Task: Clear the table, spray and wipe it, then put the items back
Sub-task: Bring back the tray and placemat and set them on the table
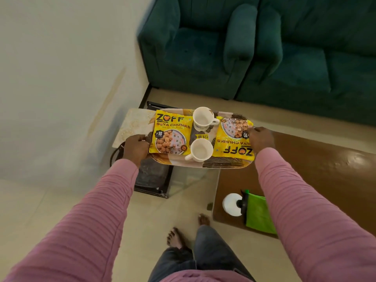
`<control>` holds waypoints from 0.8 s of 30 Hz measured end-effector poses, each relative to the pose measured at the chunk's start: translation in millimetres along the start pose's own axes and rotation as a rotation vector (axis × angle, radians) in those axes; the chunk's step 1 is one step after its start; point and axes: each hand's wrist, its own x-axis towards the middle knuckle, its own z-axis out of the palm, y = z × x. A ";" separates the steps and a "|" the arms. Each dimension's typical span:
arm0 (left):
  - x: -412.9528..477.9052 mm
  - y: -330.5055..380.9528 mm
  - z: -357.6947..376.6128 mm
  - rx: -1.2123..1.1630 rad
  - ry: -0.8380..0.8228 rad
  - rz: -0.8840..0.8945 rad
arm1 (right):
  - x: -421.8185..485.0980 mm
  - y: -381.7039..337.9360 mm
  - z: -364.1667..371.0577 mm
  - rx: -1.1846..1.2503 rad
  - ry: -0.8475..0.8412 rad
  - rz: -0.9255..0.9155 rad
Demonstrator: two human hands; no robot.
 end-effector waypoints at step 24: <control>-26.7 -7.8 334.5 0.295 -0.165 -0.148 | 206.6 180.3 -189.9 -0.153 -0.003 0.100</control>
